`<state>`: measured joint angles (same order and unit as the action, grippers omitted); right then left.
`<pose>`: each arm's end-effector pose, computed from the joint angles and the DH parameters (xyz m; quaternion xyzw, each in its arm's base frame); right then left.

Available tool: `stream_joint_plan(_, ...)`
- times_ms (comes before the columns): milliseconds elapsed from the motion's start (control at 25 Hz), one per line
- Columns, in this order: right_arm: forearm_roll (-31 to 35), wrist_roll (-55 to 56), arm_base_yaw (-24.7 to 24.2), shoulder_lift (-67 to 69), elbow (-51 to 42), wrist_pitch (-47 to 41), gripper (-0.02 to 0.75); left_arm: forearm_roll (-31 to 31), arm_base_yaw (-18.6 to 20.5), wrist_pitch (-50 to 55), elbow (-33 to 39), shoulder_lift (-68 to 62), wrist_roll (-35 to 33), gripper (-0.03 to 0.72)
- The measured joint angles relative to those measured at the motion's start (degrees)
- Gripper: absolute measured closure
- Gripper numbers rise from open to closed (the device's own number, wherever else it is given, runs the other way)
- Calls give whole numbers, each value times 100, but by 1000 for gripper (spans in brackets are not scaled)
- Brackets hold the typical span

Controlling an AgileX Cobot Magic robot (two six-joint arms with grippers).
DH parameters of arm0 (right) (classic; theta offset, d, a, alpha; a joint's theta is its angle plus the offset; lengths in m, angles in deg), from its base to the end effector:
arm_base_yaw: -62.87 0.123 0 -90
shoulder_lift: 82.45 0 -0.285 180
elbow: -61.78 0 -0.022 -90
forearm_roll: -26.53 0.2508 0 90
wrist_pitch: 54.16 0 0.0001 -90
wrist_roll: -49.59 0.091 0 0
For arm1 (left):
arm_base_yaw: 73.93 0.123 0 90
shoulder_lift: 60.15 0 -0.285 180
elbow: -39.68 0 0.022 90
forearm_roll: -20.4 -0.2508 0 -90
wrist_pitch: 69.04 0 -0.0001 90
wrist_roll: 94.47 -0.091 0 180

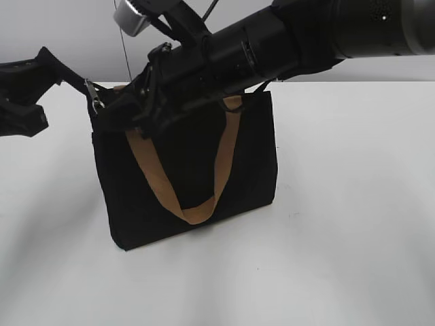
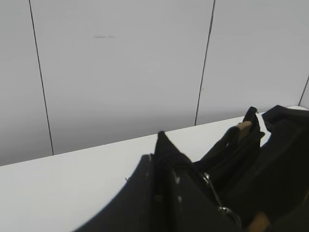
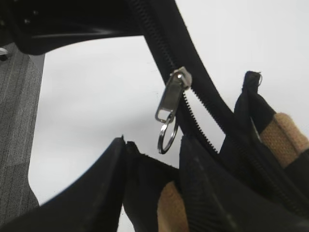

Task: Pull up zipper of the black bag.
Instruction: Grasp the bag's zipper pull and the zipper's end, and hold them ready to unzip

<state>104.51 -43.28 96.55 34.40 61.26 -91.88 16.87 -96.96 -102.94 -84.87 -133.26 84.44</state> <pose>0.3193 0.2783 0.2381 -0.4967 0.7012 0.3374 0.3844 0.1991 -0.0880 0.2490 0.1833 0.7123 -0.1243 0.6660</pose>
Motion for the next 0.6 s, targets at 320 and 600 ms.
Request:
stream_joint_plan(320, 184, 0, 0, 0, 0, 31, 445, -2, 0, -5, 0, 0, 5, 667)
stream_joint_plan(600, 200, 0, 0, 0, 0, 20, 481, -2, 0, -5, 0, 0, 5, 667)
